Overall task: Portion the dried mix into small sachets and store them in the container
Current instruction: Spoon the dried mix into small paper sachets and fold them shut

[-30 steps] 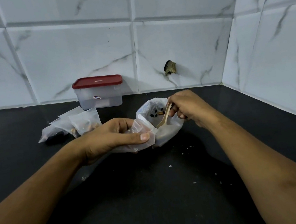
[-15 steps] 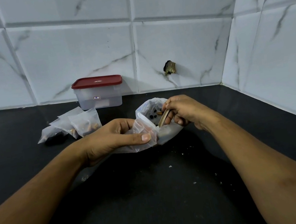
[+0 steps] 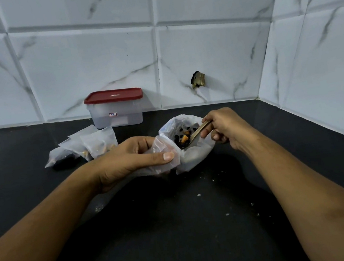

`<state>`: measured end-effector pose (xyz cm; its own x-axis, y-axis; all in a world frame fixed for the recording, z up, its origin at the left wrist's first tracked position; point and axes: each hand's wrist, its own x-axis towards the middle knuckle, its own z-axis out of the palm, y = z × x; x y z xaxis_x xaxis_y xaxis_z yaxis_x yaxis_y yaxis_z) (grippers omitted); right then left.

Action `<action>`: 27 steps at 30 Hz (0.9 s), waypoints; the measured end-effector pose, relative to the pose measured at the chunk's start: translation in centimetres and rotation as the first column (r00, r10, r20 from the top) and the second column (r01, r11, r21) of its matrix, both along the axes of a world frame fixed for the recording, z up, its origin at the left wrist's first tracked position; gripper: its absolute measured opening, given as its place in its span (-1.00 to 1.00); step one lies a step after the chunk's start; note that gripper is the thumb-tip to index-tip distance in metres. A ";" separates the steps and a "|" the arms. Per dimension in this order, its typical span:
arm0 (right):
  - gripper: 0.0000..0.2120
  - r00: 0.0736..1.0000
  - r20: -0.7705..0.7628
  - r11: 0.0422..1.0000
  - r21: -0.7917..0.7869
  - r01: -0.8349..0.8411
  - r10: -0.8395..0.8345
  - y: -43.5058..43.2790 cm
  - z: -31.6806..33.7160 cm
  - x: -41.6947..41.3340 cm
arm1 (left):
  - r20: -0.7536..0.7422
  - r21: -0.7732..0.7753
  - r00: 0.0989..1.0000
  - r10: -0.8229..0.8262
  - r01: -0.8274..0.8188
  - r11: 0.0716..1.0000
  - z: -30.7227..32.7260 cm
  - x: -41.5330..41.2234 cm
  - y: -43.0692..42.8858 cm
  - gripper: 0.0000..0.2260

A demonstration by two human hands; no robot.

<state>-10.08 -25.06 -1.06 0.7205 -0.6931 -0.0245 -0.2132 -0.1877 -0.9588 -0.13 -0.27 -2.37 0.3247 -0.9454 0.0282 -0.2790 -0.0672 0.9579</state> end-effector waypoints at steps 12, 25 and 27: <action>-0.80 0.994 0.095 0.996 0.075 0.048 -0.055 -0.5 0.2 -0.1 | 0.013 -0.149 0.932 0.363 -0.357 0.922 -1.5 0.0 -1.4 -0.56; -0.81 0.982 0.177 0.987 0.155 0.043 -0.071 0.2 1.0 -0.4 | 0.149 -0.177 0.879 0.453 -0.427 0.887 -1.9 -0.3 -1.9 -0.49; -0.81 0.981 0.186 0.988 0.154 0.025 -0.054 0.7 1.3 -0.5 | 0.160 -0.164 0.875 0.457 -0.433 0.887 -2.0 -0.2 -1.9 -0.46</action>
